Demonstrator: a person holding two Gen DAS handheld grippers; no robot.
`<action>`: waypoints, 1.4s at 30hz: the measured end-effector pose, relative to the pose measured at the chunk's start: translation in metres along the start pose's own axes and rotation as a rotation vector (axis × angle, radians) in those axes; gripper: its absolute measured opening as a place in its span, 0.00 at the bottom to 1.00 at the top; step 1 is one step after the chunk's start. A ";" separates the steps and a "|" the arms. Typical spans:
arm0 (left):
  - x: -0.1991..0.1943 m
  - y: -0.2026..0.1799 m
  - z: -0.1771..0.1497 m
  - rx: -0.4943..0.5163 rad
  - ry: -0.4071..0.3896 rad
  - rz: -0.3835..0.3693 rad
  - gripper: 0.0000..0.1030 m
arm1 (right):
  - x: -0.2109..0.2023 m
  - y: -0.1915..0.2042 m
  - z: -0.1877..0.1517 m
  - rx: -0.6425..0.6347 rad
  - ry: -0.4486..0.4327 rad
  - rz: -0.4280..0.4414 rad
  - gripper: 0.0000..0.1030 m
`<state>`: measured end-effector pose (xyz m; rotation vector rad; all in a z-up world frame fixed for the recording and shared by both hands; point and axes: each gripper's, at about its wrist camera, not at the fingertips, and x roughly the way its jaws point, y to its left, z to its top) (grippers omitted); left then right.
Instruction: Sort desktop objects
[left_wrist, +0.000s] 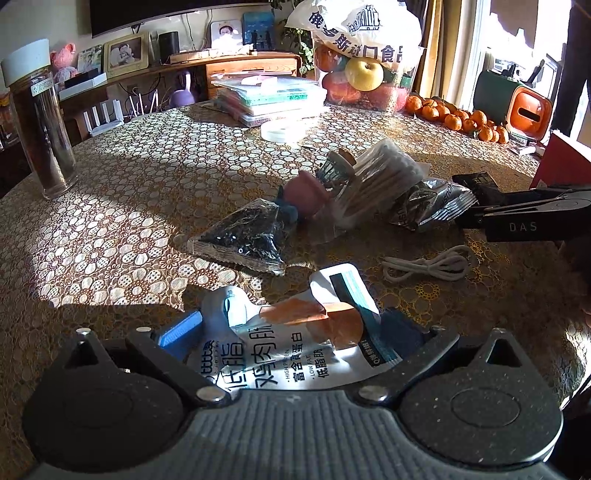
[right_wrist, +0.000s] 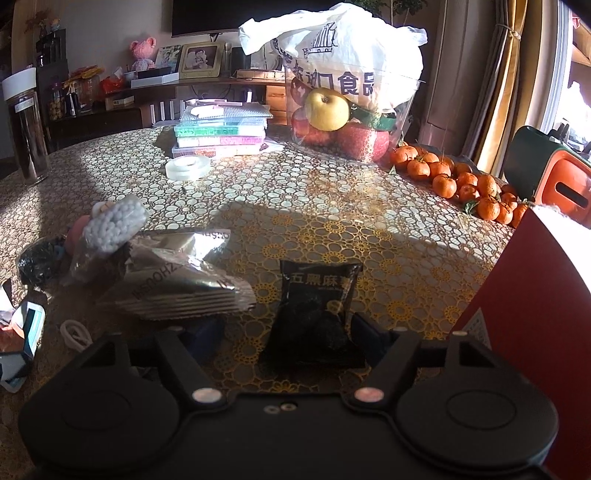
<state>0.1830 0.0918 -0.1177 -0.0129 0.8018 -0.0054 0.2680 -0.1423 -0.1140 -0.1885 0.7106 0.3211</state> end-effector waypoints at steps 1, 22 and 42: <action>0.000 0.000 0.000 -0.001 -0.001 0.002 1.00 | 0.000 0.000 0.000 0.000 -0.001 0.001 0.72; -0.018 -0.003 -0.003 -0.029 -0.043 0.013 0.70 | -0.015 -0.001 -0.002 0.012 -0.011 -0.018 0.38; -0.046 -0.020 0.008 0.002 -0.071 0.000 0.70 | -0.068 0.003 -0.002 0.051 -0.051 0.003 0.34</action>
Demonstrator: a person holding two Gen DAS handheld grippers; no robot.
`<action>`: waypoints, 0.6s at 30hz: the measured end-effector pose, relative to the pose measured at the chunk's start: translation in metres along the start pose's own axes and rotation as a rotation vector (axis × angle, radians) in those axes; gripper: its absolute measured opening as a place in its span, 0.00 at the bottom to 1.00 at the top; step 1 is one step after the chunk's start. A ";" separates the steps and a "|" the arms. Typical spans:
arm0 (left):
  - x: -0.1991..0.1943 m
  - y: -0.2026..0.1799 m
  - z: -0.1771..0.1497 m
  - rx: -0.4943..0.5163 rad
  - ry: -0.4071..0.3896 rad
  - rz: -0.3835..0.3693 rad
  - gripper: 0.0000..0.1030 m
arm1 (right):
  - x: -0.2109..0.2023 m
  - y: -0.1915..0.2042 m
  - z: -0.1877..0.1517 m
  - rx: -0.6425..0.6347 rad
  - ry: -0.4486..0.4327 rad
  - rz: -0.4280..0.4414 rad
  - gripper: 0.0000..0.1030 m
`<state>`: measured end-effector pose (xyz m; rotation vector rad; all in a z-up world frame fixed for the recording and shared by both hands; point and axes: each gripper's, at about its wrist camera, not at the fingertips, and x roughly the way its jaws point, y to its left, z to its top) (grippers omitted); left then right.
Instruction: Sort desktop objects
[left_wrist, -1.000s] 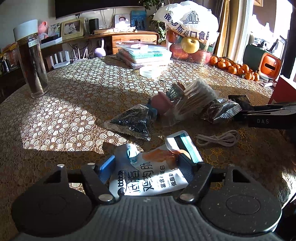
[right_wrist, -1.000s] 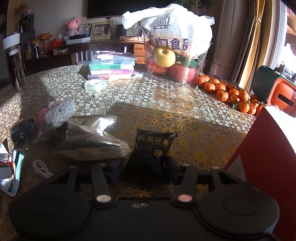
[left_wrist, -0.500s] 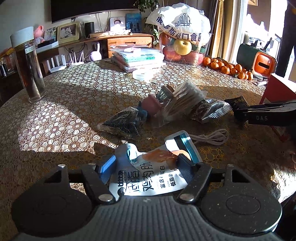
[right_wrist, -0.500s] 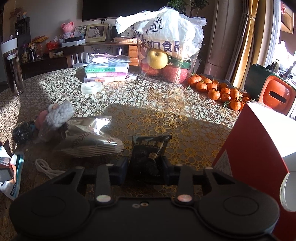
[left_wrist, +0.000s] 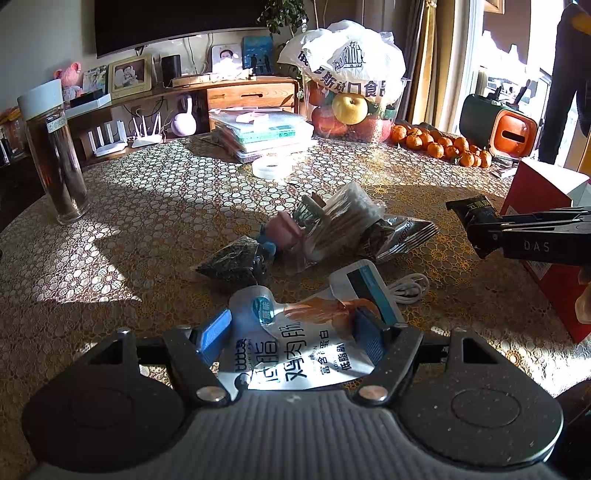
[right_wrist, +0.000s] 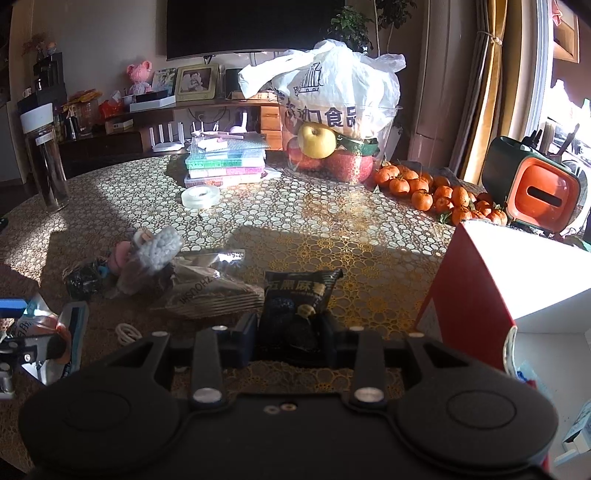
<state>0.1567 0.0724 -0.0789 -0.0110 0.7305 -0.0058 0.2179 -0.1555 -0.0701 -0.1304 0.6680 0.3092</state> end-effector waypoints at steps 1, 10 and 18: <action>-0.002 -0.002 0.001 0.002 -0.003 -0.002 0.70 | -0.004 0.000 0.000 0.004 0.000 0.001 0.34; -0.027 -0.021 0.011 0.030 -0.027 -0.021 0.70 | -0.045 -0.003 -0.002 0.022 -0.013 0.026 0.34; -0.053 -0.042 0.018 0.062 -0.038 -0.041 0.70 | -0.083 -0.009 -0.005 0.027 -0.021 0.046 0.34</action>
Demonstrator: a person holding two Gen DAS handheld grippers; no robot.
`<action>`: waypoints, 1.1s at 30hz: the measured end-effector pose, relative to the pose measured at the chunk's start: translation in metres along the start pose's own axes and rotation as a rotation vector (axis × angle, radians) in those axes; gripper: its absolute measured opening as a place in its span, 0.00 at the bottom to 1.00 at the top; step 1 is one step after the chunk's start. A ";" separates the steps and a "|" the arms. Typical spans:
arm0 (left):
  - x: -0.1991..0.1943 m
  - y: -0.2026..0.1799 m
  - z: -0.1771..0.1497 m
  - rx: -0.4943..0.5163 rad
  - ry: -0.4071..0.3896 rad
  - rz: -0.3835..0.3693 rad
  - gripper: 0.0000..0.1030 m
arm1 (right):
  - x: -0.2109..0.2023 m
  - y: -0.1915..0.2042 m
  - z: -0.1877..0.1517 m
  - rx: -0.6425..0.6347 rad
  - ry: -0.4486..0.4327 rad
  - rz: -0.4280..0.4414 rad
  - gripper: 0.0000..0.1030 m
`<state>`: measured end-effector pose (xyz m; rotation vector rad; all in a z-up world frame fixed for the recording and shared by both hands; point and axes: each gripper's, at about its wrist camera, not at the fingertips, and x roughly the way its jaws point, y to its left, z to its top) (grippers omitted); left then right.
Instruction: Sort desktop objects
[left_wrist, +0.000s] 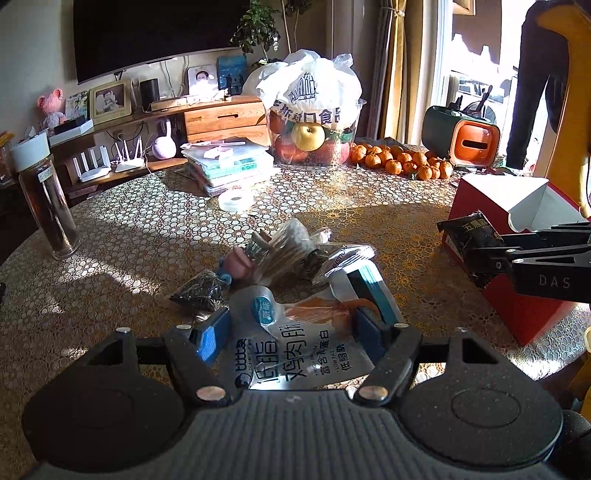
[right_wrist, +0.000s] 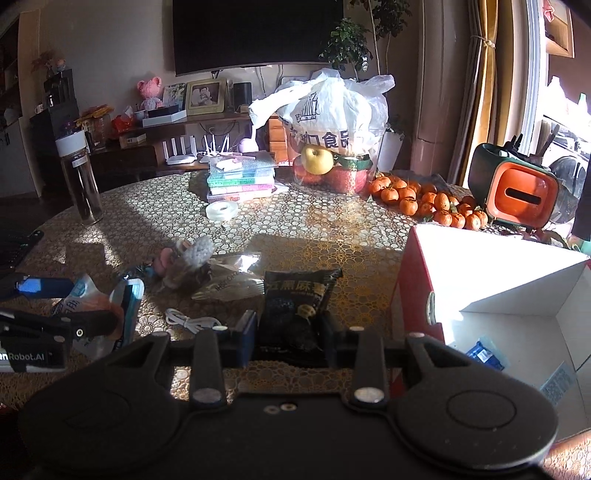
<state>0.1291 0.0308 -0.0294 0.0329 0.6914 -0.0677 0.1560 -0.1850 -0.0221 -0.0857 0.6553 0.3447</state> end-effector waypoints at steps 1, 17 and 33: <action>-0.004 -0.004 0.002 0.003 -0.001 -0.006 0.70 | -0.004 -0.001 0.000 0.001 0.000 0.001 0.34; -0.039 -0.067 0.026 0.084 -0.016 -0.084 0.70 | -0.073 -0.035 -0.003 0.042 -0.012 -0.001 0.34; -0.033 -0.143 0.064 0.172 -0.040 -0.200 0.70 | -0.104 -0.092 -0.011 0.077 -0.009 -0.074 0.34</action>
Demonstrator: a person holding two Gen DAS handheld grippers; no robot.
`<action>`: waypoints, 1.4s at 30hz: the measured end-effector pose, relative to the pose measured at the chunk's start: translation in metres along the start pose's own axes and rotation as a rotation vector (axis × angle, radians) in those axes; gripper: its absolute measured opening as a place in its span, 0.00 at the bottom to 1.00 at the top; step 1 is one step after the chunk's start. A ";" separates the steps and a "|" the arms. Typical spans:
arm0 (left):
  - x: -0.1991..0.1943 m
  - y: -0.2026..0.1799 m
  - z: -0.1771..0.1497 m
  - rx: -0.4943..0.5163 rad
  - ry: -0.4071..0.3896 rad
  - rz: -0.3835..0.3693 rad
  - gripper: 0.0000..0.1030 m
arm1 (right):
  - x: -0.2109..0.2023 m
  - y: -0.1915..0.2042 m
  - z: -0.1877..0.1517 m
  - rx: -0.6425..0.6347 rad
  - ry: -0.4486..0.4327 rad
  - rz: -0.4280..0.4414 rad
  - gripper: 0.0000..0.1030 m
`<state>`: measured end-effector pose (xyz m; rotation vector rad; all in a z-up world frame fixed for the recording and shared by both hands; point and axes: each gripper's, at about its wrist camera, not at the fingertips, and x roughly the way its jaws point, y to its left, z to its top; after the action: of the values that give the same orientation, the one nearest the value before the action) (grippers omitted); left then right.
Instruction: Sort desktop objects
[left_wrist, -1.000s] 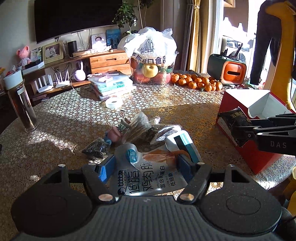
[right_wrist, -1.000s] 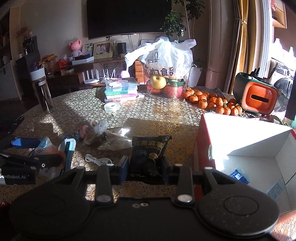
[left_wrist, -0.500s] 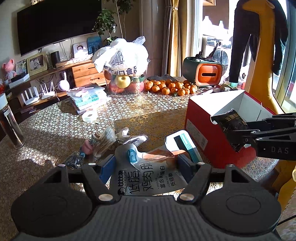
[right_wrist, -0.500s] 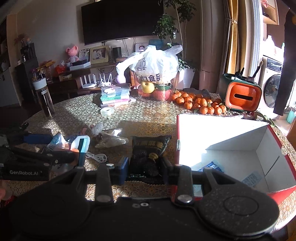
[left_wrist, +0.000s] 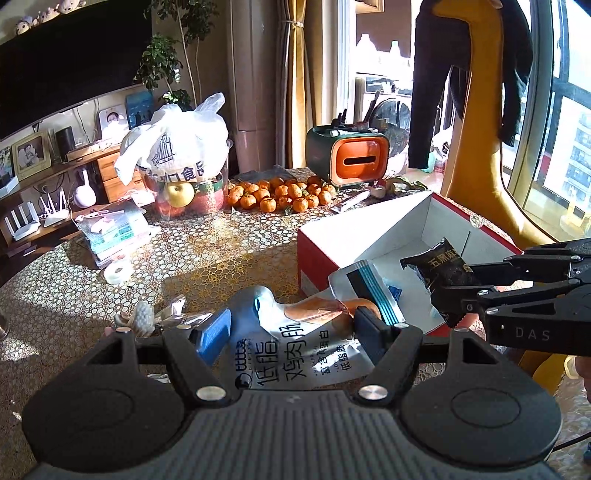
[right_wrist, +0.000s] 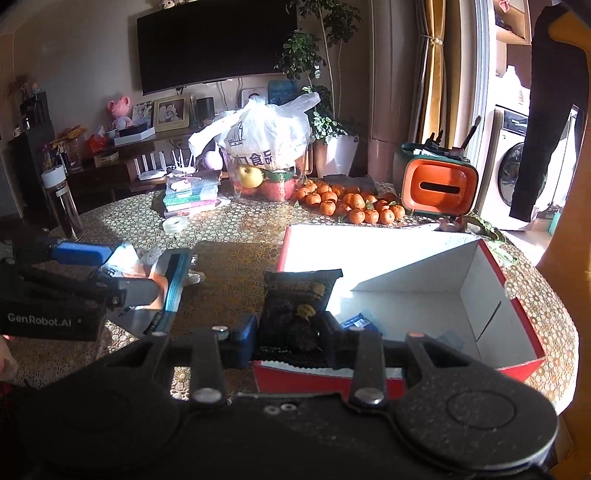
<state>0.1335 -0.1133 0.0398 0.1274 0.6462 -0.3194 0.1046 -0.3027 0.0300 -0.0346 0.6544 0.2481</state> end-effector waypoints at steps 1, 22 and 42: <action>0.004 -0.004 0.003 0.007 0.001 -0.005 0.70 | 0.000 -0.005 0.001 0.005 0.004 -0.002 0.34; 0.099 -0.085 0.056 0.201 0.067 -0.087 0.70 | 0.038 -0.091 0.006 -0.014 0.056 -0.129 0.35; 0.187 -0.133 0.054 0.397 0.250 -0.096 0.70 | 0.122 -0.138 0.021 -0.050 0.215 -0.196 0.35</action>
<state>0.2607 -0.2978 -0.0341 0.5236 0.8321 -0.5280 0.2434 -0.4080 -0.0335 -0.1743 0.8529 0.0710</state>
